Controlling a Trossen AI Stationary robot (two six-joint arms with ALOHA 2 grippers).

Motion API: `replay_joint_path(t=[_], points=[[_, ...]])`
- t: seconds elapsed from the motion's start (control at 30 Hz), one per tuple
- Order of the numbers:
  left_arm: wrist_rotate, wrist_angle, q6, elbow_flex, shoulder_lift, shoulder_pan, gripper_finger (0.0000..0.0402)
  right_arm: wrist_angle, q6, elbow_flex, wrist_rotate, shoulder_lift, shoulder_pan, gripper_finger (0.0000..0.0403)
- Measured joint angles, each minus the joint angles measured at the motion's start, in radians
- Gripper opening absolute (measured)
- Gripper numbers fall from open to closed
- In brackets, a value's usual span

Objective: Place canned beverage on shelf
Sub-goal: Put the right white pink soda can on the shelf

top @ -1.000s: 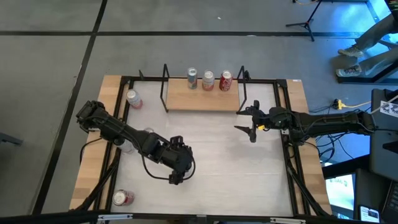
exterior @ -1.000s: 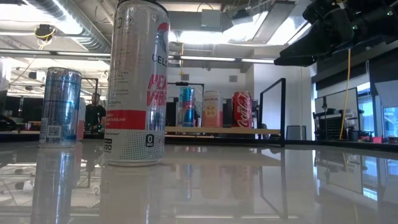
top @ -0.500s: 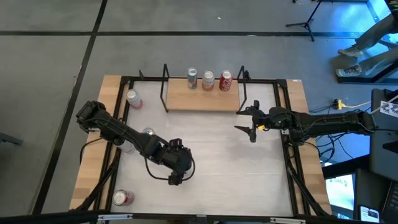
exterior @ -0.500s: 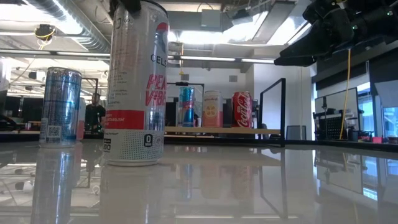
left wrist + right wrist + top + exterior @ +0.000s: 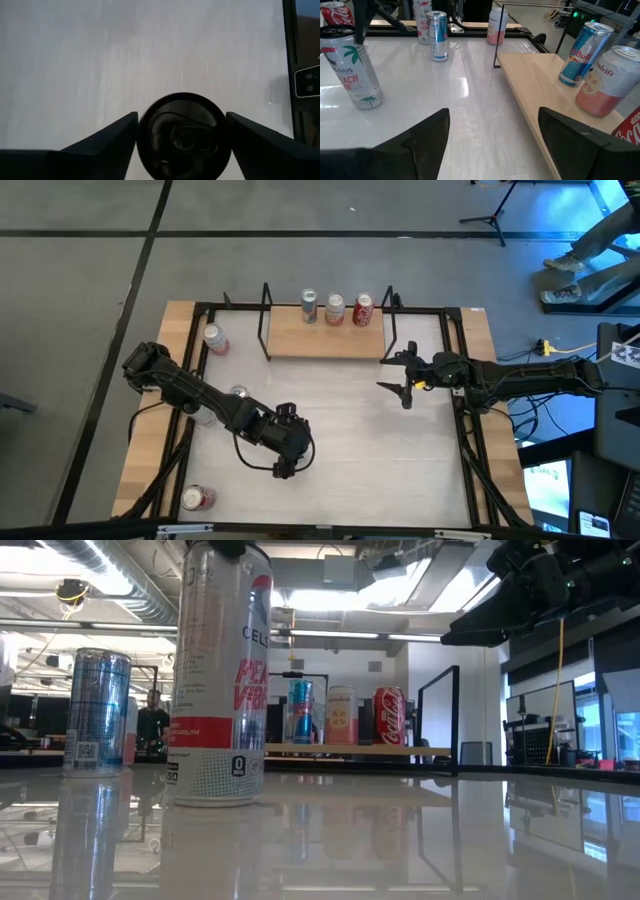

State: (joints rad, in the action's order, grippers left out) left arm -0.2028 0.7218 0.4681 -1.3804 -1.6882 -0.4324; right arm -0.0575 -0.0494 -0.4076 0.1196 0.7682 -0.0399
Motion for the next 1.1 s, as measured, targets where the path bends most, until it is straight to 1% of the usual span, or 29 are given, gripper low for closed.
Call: replay_joint_path(t=[0.13,0.2,0.33,0.63,0.73,0.93,1.0,1.1], points=[[0.014,-0.005,-0.054,0.0,0.0,0.0,0.0242,0.0,0.0,0.0,0.0,0.0,0.0,0.0301],[0.027,-0.005,-0.11,-0.001,0.0,0.005,0.0232,0.0,0.0,0.0,0.0,0.0,0.0,0.0301],[0.084,-0.016,-0.223,-0.001,0.0,0.031,0.0232,0.0,0.0,0.0,0.0,0.0,0.0,0.0301],[0.306,-0.024,-0.532,-0.001,0.0,0.132,0.0232,0.0,0.0,0.0,0.0,0.0,0.0,0.0301],[0.363,-0.015,-0.633,-0.001,0.0,0.167,0.0232,0.0,0.0,0.0,0.0,0.0,0.0,0.0301],[0.397,-0.004,-0.791,-0.001,0.0,0.211,0.0232,-0.001,0.016,0.0,0.0,0.003,0.0,0.0301],[0.395,-0.005,-0.809,-0.001,0.0,0.217,0.0234,-0.001,0.024,0.0,0.0,0.011,0.001,0.0301],[0.366,-0.015,-0.811,-0.001,0.0,0.219,0.0242,-0.002,0.025,0.0,0.0,0.032,0.001,0.0301]])
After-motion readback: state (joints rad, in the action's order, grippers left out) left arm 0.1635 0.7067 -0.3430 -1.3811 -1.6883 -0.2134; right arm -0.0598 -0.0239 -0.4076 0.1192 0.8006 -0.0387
